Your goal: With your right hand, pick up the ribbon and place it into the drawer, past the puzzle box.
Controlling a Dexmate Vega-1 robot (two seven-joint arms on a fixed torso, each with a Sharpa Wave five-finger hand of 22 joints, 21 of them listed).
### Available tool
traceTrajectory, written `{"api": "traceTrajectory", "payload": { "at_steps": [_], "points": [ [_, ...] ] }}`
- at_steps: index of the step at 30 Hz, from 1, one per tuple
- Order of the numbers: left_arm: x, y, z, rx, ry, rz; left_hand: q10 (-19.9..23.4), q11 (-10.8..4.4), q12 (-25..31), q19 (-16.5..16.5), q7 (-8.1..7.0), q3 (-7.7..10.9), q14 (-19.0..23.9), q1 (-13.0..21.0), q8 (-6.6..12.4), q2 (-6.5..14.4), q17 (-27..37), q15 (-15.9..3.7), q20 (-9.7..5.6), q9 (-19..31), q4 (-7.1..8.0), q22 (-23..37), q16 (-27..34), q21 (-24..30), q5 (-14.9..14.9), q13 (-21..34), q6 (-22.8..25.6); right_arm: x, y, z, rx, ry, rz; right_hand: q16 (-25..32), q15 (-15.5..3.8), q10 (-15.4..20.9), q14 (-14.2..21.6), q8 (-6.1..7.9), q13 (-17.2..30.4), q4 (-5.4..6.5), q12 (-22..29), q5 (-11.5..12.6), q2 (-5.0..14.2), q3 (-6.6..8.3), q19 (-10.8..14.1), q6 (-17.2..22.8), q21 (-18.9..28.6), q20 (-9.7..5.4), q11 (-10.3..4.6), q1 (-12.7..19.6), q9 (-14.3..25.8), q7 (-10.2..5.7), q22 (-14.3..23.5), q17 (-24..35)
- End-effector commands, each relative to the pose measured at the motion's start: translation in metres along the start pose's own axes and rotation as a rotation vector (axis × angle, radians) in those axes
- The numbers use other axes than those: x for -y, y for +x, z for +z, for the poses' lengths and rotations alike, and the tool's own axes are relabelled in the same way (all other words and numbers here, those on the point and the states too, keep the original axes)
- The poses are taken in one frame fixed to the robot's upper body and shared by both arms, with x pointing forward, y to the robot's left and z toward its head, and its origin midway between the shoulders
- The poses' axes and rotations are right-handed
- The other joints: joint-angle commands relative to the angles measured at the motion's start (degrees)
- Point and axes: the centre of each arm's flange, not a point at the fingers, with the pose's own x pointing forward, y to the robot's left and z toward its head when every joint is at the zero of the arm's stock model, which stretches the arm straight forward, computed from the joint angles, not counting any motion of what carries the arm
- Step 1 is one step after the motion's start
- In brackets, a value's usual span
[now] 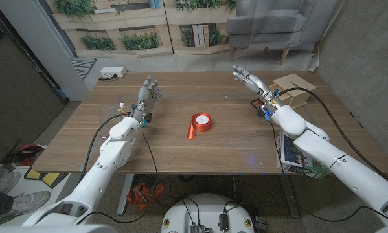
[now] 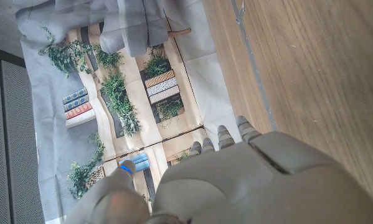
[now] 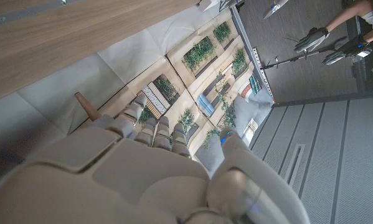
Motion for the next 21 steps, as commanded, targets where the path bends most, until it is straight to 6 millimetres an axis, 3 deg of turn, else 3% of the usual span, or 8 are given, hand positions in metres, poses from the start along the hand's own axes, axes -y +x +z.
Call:
{"api": "traceTrajectory", "payload": {
  "at_steps": [1, 21],
  "points": [
    [0.0, -0.001, 0.0, 0.0, -0.001, -0.001, -8.52, 0.06, 0.37, -2.75, 0.01, 0.45, -10.35, 0.07, 0.39, 6.93, 0.16, 0.41, 0.16, 0.22, 0.0, 0.19, 0.36, -0.04, 0.21, 0.23, -7.74, -0.005, 0.004, 0.016, 0.037, -0.097, 0.033, -0.05, -0.02, -0.16, -0.34, -0.06, 0.16, -0.36, -0.06, -0.19, -0.08, 0.13, -0.18, -0.3, 0.09, -0.3, 0.03, 0.41, 0.31, -0.15, 0.13, 0.16],
    [0.0, -0.002, 0.002, 0.003, 0.012, -0.001, -8.53, 0.12, 0.33, -2.77, -0.07, 0.44, -10.33, 0.08, 0.32, 6.89, 0.15, 0.49, 0.21, 0.23, -0.01, 0.19, 0.32, -0.14, 0.2, 0.23, -7.67, -0.016, 0.009, 0.033, 0.042, -0.273, 0.102, -0.19, -0.07, -0.63, -1.45, 0.1, 0.16, -0.93, -0.02, -0.34, 0.3, 0.03, -1.83, -0.32, -0.43, 0.13, -0.21, 0.83, 0.33, -0.42, 0.13, 0.22]
  ]
}}
